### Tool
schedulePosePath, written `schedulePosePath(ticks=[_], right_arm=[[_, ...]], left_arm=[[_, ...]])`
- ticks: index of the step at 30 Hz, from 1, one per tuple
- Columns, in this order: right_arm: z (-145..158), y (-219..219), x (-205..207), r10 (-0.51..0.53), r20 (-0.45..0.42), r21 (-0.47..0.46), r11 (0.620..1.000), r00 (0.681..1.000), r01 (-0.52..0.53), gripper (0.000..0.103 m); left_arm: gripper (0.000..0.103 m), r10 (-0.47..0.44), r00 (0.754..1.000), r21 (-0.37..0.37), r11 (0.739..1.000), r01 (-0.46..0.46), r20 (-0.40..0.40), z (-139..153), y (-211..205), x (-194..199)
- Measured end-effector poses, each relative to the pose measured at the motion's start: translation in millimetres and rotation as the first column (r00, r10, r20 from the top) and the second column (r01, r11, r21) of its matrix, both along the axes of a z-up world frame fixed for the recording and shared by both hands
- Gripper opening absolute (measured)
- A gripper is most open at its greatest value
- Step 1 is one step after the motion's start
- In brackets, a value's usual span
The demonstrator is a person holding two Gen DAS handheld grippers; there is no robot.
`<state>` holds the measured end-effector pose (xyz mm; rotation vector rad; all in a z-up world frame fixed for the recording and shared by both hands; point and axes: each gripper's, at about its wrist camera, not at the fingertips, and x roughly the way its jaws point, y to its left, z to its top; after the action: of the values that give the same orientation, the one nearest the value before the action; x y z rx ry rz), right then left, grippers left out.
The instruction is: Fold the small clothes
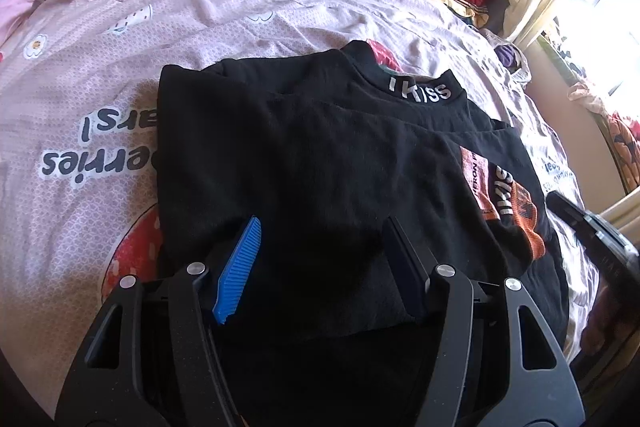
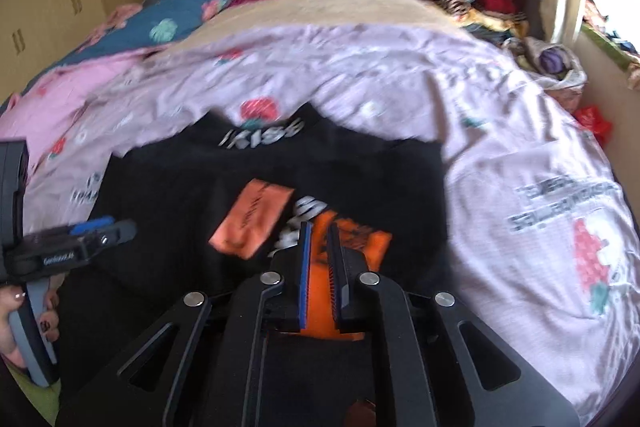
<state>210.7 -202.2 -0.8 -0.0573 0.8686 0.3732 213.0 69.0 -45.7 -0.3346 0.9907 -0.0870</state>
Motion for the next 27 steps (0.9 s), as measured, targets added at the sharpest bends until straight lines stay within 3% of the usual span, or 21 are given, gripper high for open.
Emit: schedulePosePath(ticks=[1,5,8,18,21,22,25,27], right_arm=[[-4,6,-1,0.016,-0.02,0.011,1.0,1.0,-0.016,0.022],[-14,23,-5,0.051,-0.057,0.009,0.999,0.997,-0.05,0.025],[-22,28,-7,0.06,-0.08,0.005,0.998,0.995,-0.06,0.033],[-33,27,-13,0.038,-0.089,-0.008,0.999,0.995,-0.039,0.033],[-23,20,-21,0.031,-0.08,0.026,0.999,0.996,-0.029,0.042],[-19,15,-24,0.02,-0.076,0.029,0.999,0.997,-0.018,0.05],[-15,5,-31,0.002,-0.078,0.036,0.999,0.997,0.001,0.052],[-10,-4,-37,-0.014,-0.072,0.036,0.999,0.997,0.016,0.059]], left_arm=[[0.055,-0.001,1.0,-0.002,1.0,0.001,0.0,0,0,-1],[0.055,-0.002,1.0,-0.004,1.0,0.002,-0.001,0,0,-1],[0.055,-0.003,1.0,-0.001,1.0,0.003,-0.001,-1,0,0],[0.055,-0.004,1.0,-0.002,1.0,0.004,0.0,0,0,-1],[0.055,-0.004,1.0,0.006,1.0,0.004,-0.003,0,-1,-1],[0.055,-0.004,1.0,0.011,1.0,0.004,-0.005,0,-2,-1],[0.055,-0.001,1.0,0.008,1.0,0.001,0.0,2,-3,-2],[0.055,-0.002,1.0,0.01,1.0,0.002,-0.002,3,-2,-3]])
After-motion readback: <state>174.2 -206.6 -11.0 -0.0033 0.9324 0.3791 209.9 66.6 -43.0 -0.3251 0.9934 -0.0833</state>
